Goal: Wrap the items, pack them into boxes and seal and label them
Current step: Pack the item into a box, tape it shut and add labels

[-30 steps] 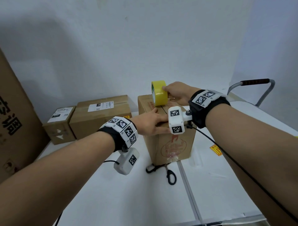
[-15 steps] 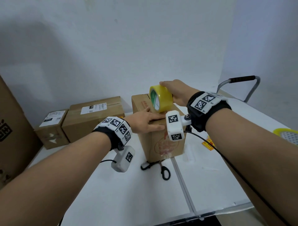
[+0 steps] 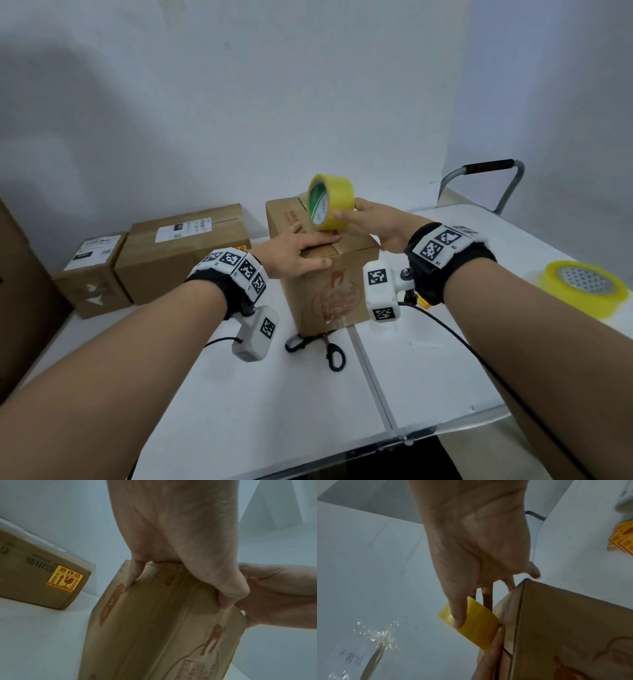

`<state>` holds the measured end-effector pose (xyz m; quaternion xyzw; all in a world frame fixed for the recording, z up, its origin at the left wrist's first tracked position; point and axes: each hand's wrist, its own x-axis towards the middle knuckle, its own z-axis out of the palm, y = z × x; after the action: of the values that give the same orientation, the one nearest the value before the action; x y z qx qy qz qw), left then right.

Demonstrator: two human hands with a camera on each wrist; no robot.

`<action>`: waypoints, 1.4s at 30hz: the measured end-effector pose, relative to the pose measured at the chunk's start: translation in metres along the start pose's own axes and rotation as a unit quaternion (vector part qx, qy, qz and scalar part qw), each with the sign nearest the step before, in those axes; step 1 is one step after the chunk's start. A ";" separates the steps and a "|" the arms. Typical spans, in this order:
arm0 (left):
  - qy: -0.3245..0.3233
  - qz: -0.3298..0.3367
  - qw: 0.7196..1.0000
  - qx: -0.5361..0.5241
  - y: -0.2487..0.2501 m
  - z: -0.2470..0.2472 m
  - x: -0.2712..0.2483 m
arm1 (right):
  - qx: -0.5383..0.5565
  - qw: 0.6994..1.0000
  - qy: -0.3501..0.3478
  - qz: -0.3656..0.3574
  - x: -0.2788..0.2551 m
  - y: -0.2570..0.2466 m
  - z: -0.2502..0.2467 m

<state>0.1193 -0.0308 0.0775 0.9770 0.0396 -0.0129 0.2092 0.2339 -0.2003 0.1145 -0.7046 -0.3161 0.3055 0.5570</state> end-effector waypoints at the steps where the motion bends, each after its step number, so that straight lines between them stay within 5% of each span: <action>1: 0.013 0.008 1.000 -0.004 0.003 0.001 -0.002 | 0.015 1.000 0.007 -0.001 0.001 0.003 0.002; 7: 0.166 0.083 0.982 0.039 0.006 0.021 -0.011 | 0.037 0.997 0.055 -0.030 0.008 0.012 0.012; 13: 0.279 0.017 0.960 -0.031 -0.005 0.030 -0.024 | 0.024 0.998 0.051 -0.040 0.013 0.015 0.022; 17: 0.230 -0.061 0.970 -0.036 -0.006 0.032 -0.025 | 0.025 0.997 0.055 -0.042 0.014 0.016 0.023; 24: 0.197 -0.105 0.973 -0.051 0.001 0.034 -0.021 | 0.031 0.996 0.066 -0.046 0.018 0.016 0.023; 32: 0.270 -0.016 0.963 -0.010 0.001 0.038 -0.019 | 0.050 0.995 0.067 -0.058 0.020 0.018 0.025; 42: 0.285 0.028 0.958 0.003 -0.020 0.035 -0.007 | 0.060 0.994 0.067 -0.061 0.034 0.007 0.036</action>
<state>0.1108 -0.0270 0.0374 0.9415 0.0699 0.2717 0.1868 0.2275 -0.1538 0.0985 -0.6680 -0.3020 0.2414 0.6358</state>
